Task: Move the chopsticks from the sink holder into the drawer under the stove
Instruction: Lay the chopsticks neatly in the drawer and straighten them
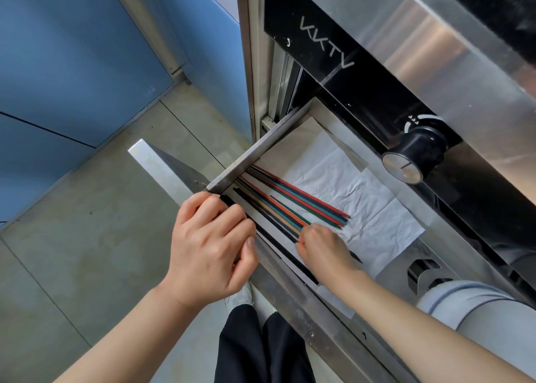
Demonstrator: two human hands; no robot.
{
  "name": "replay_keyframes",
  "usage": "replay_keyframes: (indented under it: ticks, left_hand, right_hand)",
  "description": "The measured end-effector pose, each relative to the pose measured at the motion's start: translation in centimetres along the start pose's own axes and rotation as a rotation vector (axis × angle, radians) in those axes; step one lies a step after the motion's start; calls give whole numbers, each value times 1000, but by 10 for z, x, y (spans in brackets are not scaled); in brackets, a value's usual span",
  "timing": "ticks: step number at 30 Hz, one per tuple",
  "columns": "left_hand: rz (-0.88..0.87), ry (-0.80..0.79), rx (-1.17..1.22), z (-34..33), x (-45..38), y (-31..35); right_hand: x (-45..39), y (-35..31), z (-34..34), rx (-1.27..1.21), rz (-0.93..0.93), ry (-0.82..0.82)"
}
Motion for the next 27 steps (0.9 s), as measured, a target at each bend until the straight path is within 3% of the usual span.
replay_keyframes:
  ticks: [7,10,14,18,27]
  left_hand:
    - [-4,3,-1,0,0,0]
    - [-6,6,2,0,0,0]
    - [-4,-1,-1,0,1,0]
    - [-10,-6,-6,-1,0,0]
    - [-9,-2,-11,-1,1,-1]
  right_hand:
    - [3,-9,-17,-3,42,-20]
    - [2,-12,-15,38,89,53]
    - [12,-24,-14,130,360,143]
    - [21,-23,-38,270,633,57]
    - [10,-31,-44,319,659,62]
Point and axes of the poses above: each hand's wrist, its own x-axis away from the middle knuckle, its own z-axis out of the back of the hand, y = z × x, the point moved 6 cm from there along -x, towards the middle knuckle, and after that the axes turned 10 degrees about x, right-handed, at the moved point
